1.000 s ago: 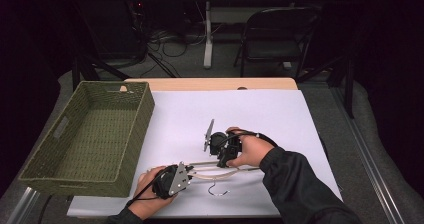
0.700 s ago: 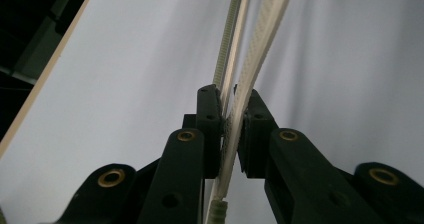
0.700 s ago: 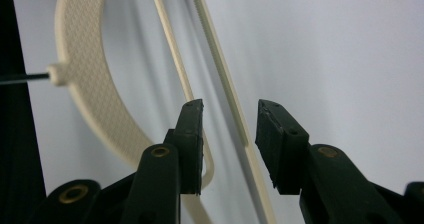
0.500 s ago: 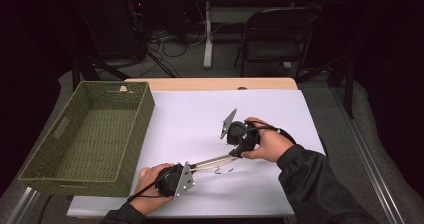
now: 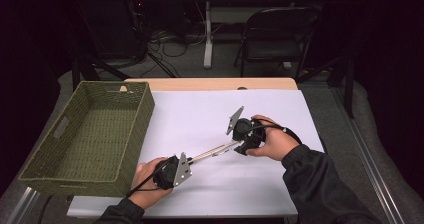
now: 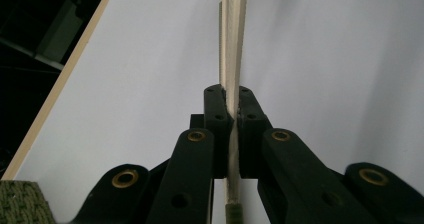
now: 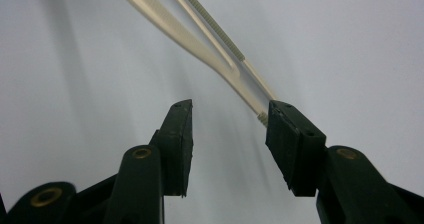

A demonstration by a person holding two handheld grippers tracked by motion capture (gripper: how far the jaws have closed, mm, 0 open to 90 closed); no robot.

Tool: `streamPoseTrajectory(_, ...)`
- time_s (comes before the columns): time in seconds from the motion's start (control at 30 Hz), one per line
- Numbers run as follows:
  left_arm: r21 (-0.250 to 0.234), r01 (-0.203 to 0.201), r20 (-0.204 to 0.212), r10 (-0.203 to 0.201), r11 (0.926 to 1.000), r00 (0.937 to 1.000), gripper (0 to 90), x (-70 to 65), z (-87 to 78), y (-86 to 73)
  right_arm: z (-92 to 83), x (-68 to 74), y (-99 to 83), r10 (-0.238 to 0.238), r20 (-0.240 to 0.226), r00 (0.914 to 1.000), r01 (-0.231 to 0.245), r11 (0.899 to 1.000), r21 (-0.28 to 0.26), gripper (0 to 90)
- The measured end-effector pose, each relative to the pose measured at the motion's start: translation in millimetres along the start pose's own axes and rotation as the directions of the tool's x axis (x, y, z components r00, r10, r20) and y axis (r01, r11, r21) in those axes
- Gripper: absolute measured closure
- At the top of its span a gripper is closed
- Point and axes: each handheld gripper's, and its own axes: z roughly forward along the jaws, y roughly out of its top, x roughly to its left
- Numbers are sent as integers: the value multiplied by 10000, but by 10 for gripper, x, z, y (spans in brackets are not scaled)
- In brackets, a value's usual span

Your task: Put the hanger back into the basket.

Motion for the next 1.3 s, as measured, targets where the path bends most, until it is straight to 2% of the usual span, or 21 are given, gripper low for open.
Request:
streamPoseTrajectory(0.27,127,635,-163,-633,9979,9979,873,67,-12,-22,-21,-21,-45,119,173,9998,-119,9999,4,507)
streamPoseTrajectory(0.33,177,1108,-190,-1104,9937,9937,873,111,-16,-31,-26,-22,-78,233,227,9995,-231,9997,-97,501)
streamPoseTrajectory(0.4,201,1219,-247,-1214,9923,9923,873,127,-17,-33,-23,-23,-91,260,229,9994,-259,9996,-61,500)
streamPoseTrajectory(0.5,270,1830,-241,-1824,9827,9829,873,212,-10,-38,-6,-22,-133,290,254,9993,-288,9995,-86,499)
streamPoseTrajectory(0.53,270,1830,-241,-1824,9827,9829,873,212,-10,-38,-6,-22,-133,290,254,9993,-288,9995,-86,499)
streamPoseTrajectory(0.57,257,1988,-255,-1982,9797,9798,873,239,-8,-40,-1,-21,-141,308,252,9992,-305,9995,-119,497)
streamPoseTrajectory(0.6,262,2341,-240,-2335,9719,9721,873,292,-3,-42,0,-12,-153,363,238,9991,-361,9993,-100,495)
streamPoseTrajectory(0.77,315,3116,-231,-3109,9497,9501,873,412,44,-8,-9,-4,-168,390,257,9989,-385,9991,-167,493)
streamPoseTrajectory(0.8,336,3240,-209,-3234,9455,9460,873,435,56,1,-10,0,-170,437,261,9987,-432,9988,-210,493)
streamPoseTrajectory(0.83,336,3240,-209,-3234,9455,9460,873,435,56,1,-13,3,-171,465,251,9986,-459,9987,-211,493)
streamPoseTrajectory(0.87,366,3368,-166,-3364,9409,9416,873,456,64,10,-13,3,-171,465,251,9986,-459,9987,-211,493)
streamPoseTrajectory(0.93,404,3641,-113,-3640,9305,9313,873,495,81,31,-21,12,-171,453,283,9986,-448,9988,-207,489)
streamPoseTrajectory(0.97,522,3955,-3,-3961,9170,9182,873,548,94,58,-21,21,-173,447,314,9985,-438,9987,-275,484)
streamPoseTrajectory(1.07,635,4194,-44,-4200,9056,9075,873,622,122,110,-35,43,-177,435,279,9987,-425,9985,-359,475)
streamPoseTrajectory(1.1,611,4309,-20,-4316,9003,9021,873,646,133,129,-37,50,-181,443,258,9987,-433,9983,-387,467)
streamPoseTrajectory(1.13,611,4309,-20,-4316,9003,9021,873,646,133,129,-37,50,-181,443,258,9987,-433,9983,-387,467)
streamPoseTrajectory(1.17,606,4384,36,-4394,8967,8983,874,700,147,167,-39,61,-190,464,292,9985,-452,9982,-393,458)
streamPoseTrajectory(1.3,539,4527,-61,-4531,8900,8915,874,801,146,255,-37,55,-225,663,236,9975,-651,9967,-493,430)
